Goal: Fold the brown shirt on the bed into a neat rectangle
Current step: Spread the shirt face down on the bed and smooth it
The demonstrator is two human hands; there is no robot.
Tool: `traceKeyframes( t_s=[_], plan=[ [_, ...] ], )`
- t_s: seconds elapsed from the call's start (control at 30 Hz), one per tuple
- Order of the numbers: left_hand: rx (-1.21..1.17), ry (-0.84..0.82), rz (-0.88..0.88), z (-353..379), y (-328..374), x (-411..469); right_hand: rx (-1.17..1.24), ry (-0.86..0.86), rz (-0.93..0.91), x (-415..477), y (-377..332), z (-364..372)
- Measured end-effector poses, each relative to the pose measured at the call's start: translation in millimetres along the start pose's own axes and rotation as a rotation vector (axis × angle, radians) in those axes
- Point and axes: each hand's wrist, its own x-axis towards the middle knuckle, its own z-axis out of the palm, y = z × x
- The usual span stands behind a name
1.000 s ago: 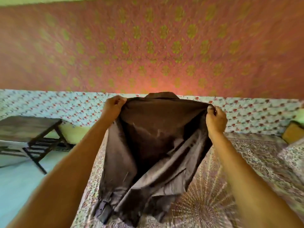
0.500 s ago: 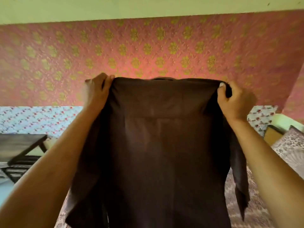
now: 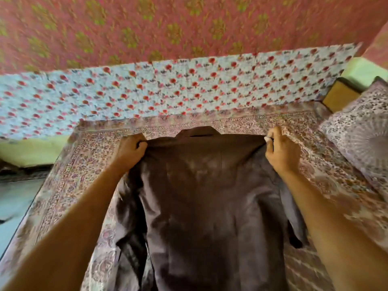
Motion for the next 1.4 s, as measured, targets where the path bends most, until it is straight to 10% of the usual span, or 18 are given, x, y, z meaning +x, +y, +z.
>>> traceKeyframes(
  t_s=[0.37,0.83,1.03,1.23,1.4],
  plan=[
    [-0.195,-0.013,-0.136,194,-107,69,-0.077,-0.320,-0.041,-25,32,196],
    [0.172,0.022,-0.126,363,-206,183,-0.219,-0.346,-0.115,17,76,414],
    [0.371,-0.117,-0.314,403,-209,176,-0.213,-0.461,0.074,-1,58,451],
    [0.217,-0.273,0.037,422,-184,136,0.056,-0.598,-0.163,-39,20,452],
    [0.330,-0.414,-0.086,406,-231,111,-0.067,-0.737,-0.108,-59,62,442]
  ],
)
